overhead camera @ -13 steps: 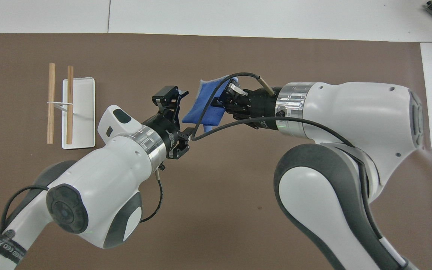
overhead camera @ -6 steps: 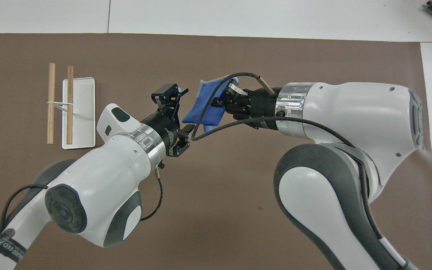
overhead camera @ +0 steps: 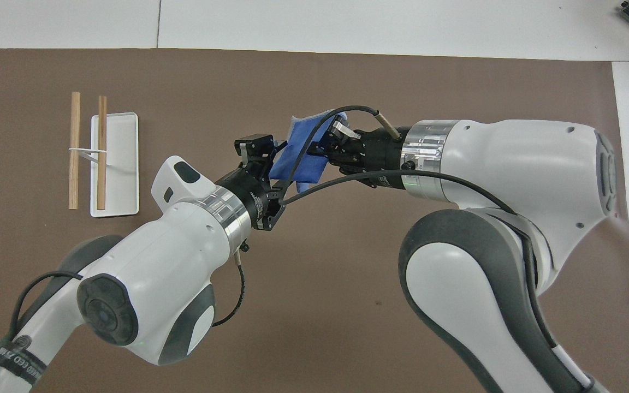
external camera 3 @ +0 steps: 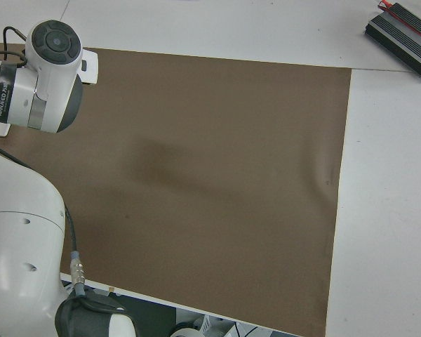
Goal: Right arm passes towel to left arm to hang
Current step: 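Close the left gripper on the towel beside the right gripper, then pull the towel toward the rack with the left gripper while the right gripper releases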
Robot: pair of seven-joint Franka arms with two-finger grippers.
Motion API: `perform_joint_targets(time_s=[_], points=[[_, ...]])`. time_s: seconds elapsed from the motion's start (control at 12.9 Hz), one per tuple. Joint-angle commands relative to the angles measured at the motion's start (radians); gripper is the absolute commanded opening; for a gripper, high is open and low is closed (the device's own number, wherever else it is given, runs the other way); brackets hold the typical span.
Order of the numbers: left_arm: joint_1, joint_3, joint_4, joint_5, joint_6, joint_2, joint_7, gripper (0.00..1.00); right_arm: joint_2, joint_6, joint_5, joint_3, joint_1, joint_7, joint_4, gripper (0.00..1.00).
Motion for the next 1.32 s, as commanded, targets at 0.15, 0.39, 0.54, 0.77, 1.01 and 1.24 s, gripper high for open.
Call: perform_joint_targets(time_s=[0.15, 0.39, 0.54, 0.77, 1.01, 1.24], points=[[-0.019, 0.015, 0.009, -0.013, -0.039, 0.001, 0.002, 0.46, -0.007, -0.049, 0.022, -0.001, -0.017, -0.005, 0.01, 0.0], [-0.018, 0.018, 0.009, -0.012, -0.047, 0.0, 0.038, 0.24, -0.007, -0.051, 0.022, -0.001, -0.02, -0.005, 0.01, 0.0], [-0.013, 0.017, 0.009, -0.012, -0.047, -0.001, 0.089, 0.04, -0.007, -0.051, 0.022, -0.001, -0.02, -0.005, 0.01, 0.0], [-0.015, 0.017, 0.009, -0.012, -0.049, -0.001, 0.089, 0.0, -0.007, -0.051, 0.022, -0.001, -0.02, -0.005, 0.01, 0.0], [-0.008, 0.018, 0.008, -0.01, -0.07, -0.003, 0.117, 0.0, -0.009, -0.051, 0.016, -0.001, -0.02, -0.005, 0.01, 0.0], [-0.001, 0.023, 0.009, -0.009, -0.098, -0.004, 0.184, 0.0, -0.016, -0.121, 0.008, -0.006, -0.049, 0.006, 0.009, 0.5]])
